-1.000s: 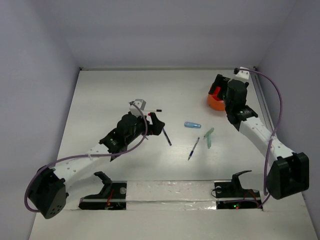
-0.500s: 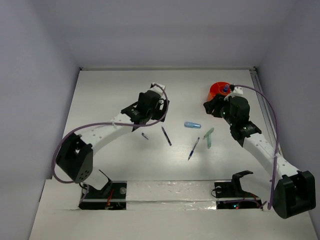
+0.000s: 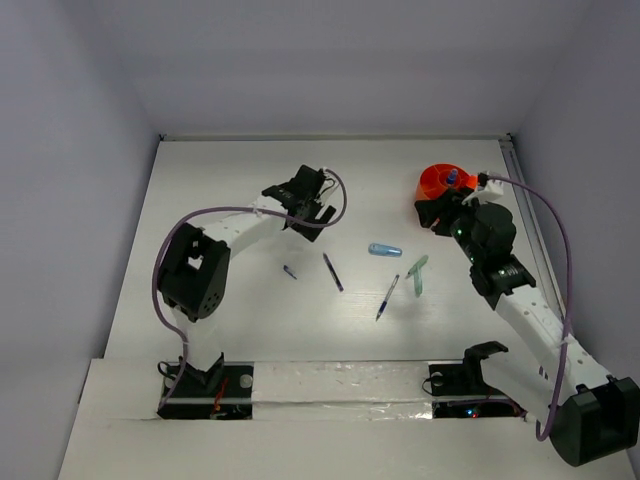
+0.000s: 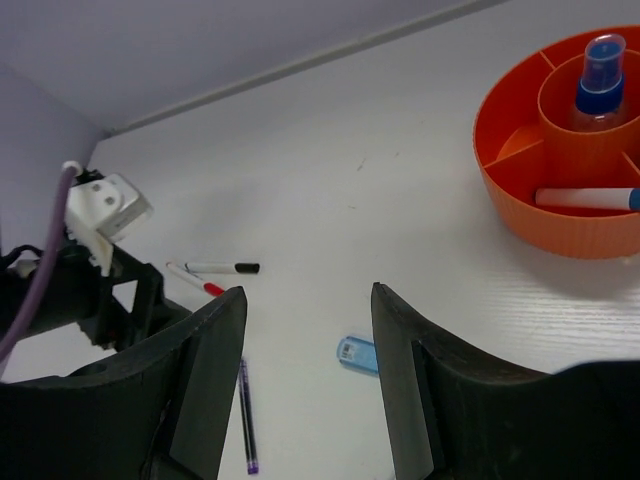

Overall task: Sort the stationery into containers
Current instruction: Pick up the pen from the center of the board.

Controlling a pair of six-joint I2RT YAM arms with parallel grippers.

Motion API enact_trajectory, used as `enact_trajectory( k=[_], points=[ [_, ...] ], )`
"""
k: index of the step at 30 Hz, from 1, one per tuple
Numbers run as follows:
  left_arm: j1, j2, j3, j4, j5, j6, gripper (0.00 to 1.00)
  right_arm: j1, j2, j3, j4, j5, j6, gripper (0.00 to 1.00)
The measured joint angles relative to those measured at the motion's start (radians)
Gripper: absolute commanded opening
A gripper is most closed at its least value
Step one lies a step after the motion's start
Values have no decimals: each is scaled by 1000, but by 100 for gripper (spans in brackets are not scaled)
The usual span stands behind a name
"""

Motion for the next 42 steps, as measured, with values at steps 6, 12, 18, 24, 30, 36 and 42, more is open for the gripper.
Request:
enact_trajectory(
  k=[6, 12, 18, 24, 30, 36, 42],
  points=[
    [11, 101, 125, -15, -8, 48, 77, 0, -5, -16, 14, -11, 10, 59],
    [32, 161, 183, -13, -11, 71, 76, 0, 0, -19, 17, -29, 14, 59],
    [54, 221, 205, -18, -10, 83, 73, 0, 0, -32, 31, -50, 19, 59],
    [71, 265, 228, -14, -10, 89, 71, 0, -3, -32, 40, -60, 23, 59],
    [90, 289, 240, -11, -10, 94, 70, 0, -28, -39, 54, -62, 25, 59],
    [96, 316, 258, -3, -13, 95, 55, 0, -29, -47, 58, -63, 26, 59],
    [107, 347, 288, 4, -5, 100, 40, 0, -29, -47, 62, -64, 26, 59]
  ],
)
